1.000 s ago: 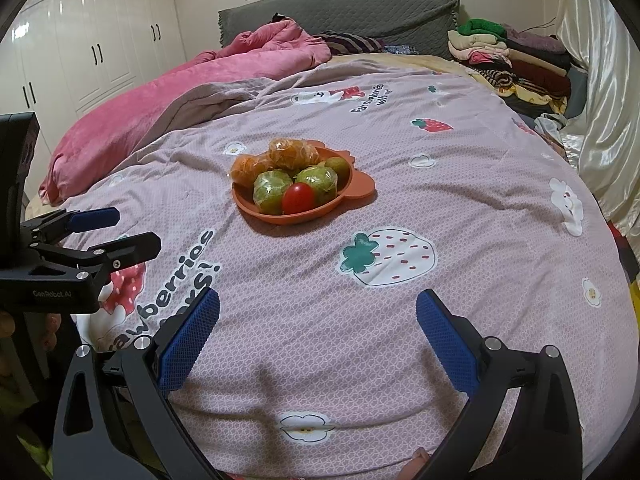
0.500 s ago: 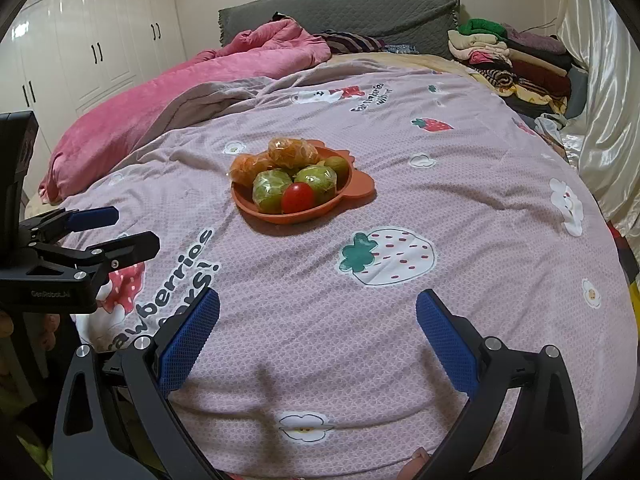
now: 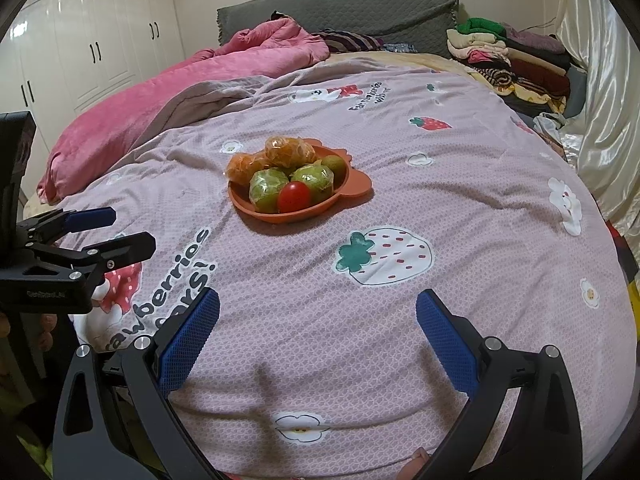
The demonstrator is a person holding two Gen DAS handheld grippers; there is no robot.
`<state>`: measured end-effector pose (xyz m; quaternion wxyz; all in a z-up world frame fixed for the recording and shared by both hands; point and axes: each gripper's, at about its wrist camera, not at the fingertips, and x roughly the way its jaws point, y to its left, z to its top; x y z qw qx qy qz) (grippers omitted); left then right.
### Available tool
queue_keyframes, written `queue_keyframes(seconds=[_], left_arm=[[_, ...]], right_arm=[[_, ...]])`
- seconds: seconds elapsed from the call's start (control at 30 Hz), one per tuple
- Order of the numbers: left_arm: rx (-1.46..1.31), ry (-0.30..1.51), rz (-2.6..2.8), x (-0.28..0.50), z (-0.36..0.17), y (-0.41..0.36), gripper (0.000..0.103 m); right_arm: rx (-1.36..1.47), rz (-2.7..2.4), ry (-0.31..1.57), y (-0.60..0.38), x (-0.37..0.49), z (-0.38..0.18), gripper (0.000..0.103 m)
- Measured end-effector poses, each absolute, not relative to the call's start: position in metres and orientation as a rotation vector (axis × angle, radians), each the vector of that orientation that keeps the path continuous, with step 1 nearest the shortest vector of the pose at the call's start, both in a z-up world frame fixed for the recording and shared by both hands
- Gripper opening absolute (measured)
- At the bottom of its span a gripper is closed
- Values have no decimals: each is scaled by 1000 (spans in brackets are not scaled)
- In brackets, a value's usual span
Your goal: Organize fruits
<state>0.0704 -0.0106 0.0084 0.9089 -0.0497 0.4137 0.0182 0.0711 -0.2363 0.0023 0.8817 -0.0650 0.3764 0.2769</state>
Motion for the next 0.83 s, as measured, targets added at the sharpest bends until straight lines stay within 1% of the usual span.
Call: queue_keyframes(seconds=[0.33, 0.57, 0.73, 0.83], left_arm=[[-105, 861, 41, 73, 7, -8, 93], [-203, 782, -27, 74, 26, 6, 93], [-98, 802, 136, 98, 27, 26, 93], [-115, 827, 210, 121, 22, 57, 93]], right_arm=[[-135, 544, 773, -248, 76, 2, 98], [-108, 511, 762, -263, 90, -5, 98], [-97, 457, 767, -281, 113, -11, 98], [-94, 388, 744, -300, 141, -5, 98]])
